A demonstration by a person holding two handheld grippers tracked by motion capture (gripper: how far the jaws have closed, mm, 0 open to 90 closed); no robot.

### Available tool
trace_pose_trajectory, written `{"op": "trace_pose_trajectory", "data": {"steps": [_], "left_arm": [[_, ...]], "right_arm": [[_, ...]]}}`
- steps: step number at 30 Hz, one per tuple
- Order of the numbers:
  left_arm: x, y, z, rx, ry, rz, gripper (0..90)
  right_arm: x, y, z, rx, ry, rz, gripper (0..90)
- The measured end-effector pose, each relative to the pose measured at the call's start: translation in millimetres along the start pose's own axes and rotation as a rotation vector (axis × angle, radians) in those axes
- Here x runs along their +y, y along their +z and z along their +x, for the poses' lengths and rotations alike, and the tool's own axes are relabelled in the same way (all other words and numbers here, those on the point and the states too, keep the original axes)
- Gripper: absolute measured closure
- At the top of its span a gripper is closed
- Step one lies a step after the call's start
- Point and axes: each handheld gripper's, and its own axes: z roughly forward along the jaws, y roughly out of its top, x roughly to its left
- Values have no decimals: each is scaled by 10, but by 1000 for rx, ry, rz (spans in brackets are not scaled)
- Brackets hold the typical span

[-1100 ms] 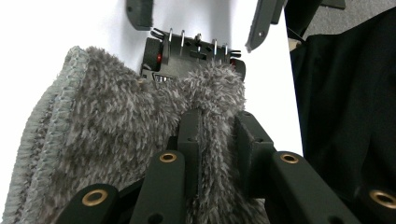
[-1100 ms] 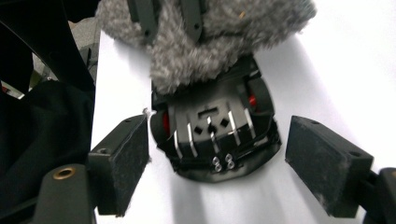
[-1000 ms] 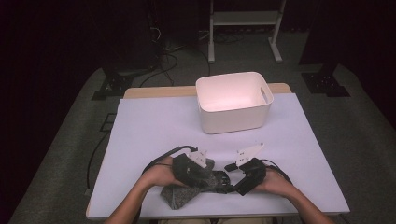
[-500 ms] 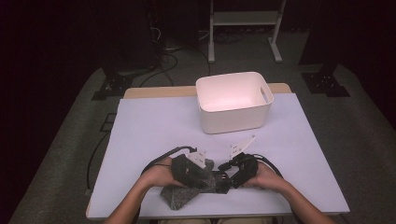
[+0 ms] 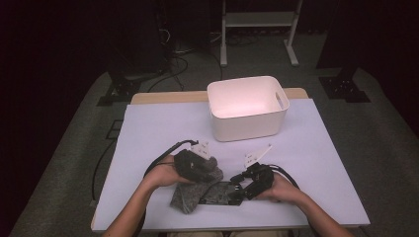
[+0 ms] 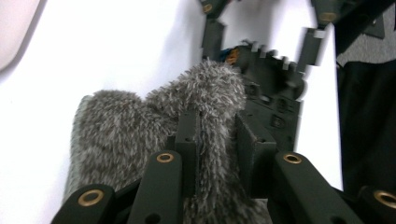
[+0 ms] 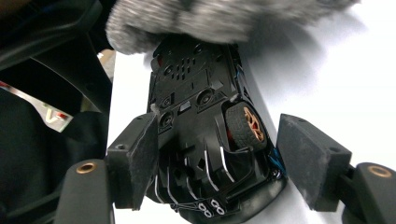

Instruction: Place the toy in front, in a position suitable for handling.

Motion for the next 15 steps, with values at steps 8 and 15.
{"op": "trace_pose_trajectory", "data": {"steps": [8, 15], "left_arm": [[17, 65, 22, -92, -26, 9, 730], [-8, 52, -10, -121, -32, -8, 758]], "right_arm": [[20, -15, 198, -89, -142, 9, 297], [18, -13, 325, -148, -218, 14, 296]]}}
